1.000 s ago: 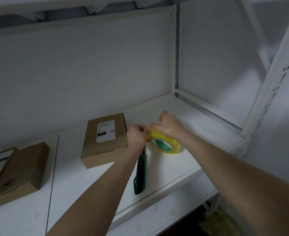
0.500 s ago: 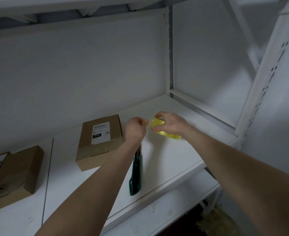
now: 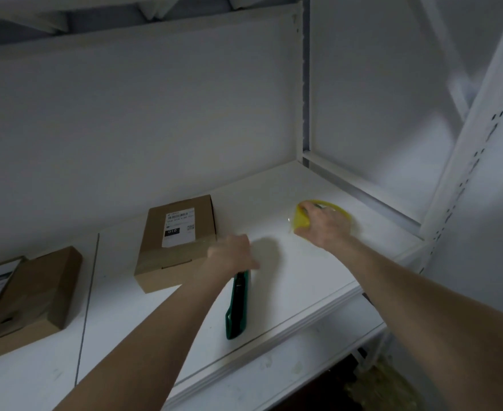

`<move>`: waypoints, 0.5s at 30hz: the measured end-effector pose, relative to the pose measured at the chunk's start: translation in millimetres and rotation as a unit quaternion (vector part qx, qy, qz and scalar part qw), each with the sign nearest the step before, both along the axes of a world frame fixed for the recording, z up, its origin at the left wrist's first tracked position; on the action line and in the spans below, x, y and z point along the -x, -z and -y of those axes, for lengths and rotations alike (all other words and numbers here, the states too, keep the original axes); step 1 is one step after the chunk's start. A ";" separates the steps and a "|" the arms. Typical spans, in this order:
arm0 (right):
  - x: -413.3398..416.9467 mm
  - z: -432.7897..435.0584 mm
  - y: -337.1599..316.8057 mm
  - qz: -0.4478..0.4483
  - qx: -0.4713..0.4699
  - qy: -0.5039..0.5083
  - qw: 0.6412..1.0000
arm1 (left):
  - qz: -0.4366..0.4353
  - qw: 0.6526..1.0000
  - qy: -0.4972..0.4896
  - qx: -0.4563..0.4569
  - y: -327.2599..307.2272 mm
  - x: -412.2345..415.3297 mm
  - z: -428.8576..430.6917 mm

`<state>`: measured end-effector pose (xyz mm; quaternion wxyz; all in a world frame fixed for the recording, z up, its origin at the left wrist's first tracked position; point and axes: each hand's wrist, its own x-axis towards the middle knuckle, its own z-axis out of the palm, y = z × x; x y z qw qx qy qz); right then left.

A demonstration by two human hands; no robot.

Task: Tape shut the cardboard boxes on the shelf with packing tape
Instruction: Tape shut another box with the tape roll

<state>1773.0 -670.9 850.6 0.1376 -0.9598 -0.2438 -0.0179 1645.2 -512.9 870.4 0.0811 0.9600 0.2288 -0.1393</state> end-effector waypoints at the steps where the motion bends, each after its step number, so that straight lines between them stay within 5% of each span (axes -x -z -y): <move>1: 0.0 -1.8 2.5 0.004 0.008 -0.004 1.000 | -0.059 0.998 0.019 -0.024 7.4 4.5 1.7; 4: 1.0 -7.9 11.2 0.027 0.032 -0.011 0.999 | -0.091 0.995 0.031 -0.020 27.5 6.8 5.9; 10: -4.3 -6.8 18.2 0.044 0.058 0.002 0.997 | 0.049 0.999 -0.006 0.018 37.0 -22.9 25.4; 15: -11.4 -9.9 19.6 0.018 0.097 -0.003 0.995 | 0.063 0.996 -0.019 0.058 37.6 -34.7 28.5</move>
